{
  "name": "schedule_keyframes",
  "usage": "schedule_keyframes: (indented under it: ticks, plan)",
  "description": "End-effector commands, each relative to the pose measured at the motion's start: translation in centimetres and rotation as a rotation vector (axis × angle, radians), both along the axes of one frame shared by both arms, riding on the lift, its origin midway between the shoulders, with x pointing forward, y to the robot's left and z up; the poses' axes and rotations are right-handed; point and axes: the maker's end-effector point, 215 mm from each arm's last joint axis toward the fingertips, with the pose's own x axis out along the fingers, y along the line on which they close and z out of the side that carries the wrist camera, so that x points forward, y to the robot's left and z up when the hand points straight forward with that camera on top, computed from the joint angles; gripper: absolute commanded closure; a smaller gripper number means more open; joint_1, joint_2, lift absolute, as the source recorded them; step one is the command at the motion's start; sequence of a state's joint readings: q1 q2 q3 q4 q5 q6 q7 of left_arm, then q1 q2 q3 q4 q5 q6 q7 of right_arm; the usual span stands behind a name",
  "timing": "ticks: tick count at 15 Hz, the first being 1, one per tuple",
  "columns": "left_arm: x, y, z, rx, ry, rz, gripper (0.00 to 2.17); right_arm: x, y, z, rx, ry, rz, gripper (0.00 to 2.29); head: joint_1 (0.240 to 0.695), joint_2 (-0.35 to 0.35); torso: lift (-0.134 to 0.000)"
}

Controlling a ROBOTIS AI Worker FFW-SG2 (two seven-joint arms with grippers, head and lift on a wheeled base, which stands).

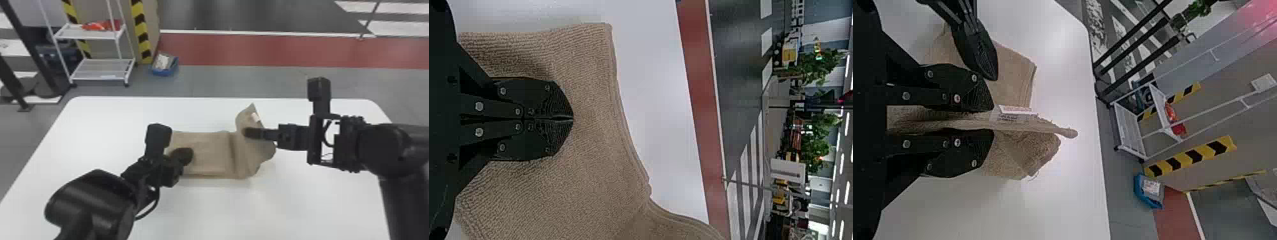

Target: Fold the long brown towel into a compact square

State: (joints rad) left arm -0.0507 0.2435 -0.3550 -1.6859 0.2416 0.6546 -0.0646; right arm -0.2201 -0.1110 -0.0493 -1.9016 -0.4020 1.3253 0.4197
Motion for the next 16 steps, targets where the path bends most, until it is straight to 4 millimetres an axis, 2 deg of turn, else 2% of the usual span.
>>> schedule_keyframes:
  ticks: [1, 3, 5, 10, 13, 16]
  plan:
    - [0.0, -0.4, -0.2, -0.001, 0.003, -0.004, 2.13, -0.2, 1.5, 1.8, 0.051, -0.018, 0.023, 0.97, 0.695, -0.014, -0.124]
    - [-0.1, -1.0, -0.2, 0.001, 0.007, -0.016, 2.13, 0.1, 2.4, 2.6, 0.062, -0.033, 0.029, 0.97, 0.695, -0.006, -0.124]
    - [-0.9, -1.0, -1.0, 0.007, 0.04, -0.018, 2.13, 0.2, 2.5, 2.7, 0.064, -0.034, 0.027, 0.97, 0.695, -0.002, -0.124]
    - [-0.1, 0.7, 0.8, 0.028, -0.007, 0.006, 2.1, 1.4, 1.4, 3.8, 0.047, -0.059, -0.001, 0.97, 0.695, 0.008, -0.124]
    - [0.4, 3.2, 1.5, 0.048, -0.026, 0.03, 2.1, 1.4, 1.5, 4.5, 0.039, -0.058, 0.004, 0.97, 0.695, 0.013, -0.124]
    - [0.7, 6.9, 1.5, 0.054, -0.022, 0.074, 2.1, 1.4, 0.6, 5.5, 0.045, -0.067, -0.004, 0.97, 0.695, 0.036, -0.124]
